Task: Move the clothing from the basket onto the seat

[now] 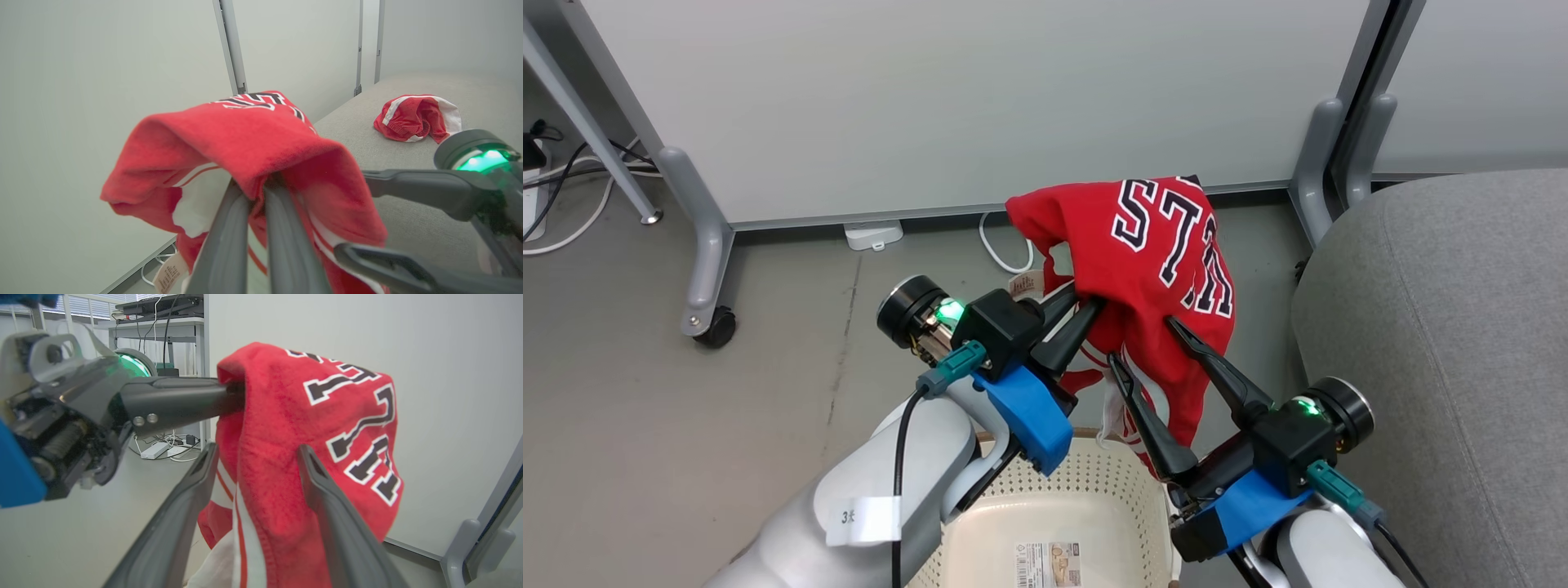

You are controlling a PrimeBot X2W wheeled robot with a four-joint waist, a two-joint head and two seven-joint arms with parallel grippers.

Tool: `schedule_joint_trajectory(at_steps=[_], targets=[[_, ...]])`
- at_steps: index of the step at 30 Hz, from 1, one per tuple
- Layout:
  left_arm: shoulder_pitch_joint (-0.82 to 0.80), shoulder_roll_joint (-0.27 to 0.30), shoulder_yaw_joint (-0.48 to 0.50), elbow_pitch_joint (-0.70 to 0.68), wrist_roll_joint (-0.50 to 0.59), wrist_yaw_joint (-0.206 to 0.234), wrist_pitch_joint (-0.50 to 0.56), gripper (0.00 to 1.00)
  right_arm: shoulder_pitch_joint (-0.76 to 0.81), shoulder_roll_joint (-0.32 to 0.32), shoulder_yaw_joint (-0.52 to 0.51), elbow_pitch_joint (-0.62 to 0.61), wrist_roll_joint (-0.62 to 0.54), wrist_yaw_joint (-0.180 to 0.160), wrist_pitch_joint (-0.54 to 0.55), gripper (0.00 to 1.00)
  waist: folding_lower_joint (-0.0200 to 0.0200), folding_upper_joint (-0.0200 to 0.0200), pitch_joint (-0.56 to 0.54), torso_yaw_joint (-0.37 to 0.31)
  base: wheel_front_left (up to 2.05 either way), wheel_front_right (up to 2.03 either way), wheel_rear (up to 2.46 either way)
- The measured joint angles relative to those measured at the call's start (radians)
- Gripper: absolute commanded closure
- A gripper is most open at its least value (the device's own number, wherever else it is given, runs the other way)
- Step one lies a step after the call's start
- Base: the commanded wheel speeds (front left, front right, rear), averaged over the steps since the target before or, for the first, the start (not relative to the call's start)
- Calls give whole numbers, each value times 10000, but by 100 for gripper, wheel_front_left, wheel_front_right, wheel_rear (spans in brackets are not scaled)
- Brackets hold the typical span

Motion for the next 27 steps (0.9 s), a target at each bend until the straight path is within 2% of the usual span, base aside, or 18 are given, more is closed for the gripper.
schedule_joint_trajectory(at_steps=[16,25,26,27], targets=[[-279,-249,-211,0,61,-10,-77,100,-979,123,-867,1386,-1310,0,0,0,0,0,262,205,0,0,0],[-358,-318,-311,96,58,-46,-84,100,-1278,130,-1241,1632,-1039,0,0,0,0,0,320,270,0,0,0],[-358,-320,-326,107,56,-46,-86,100,-1283,130,-1262,1666,-1022,0,0,9,0,0,318,267,0,0,0],[-360,-324,-337,119,56,-46,-86,100,-1289,132,-1279,1699,-980,0,0,45,0,0,315,265,0,0,0]])
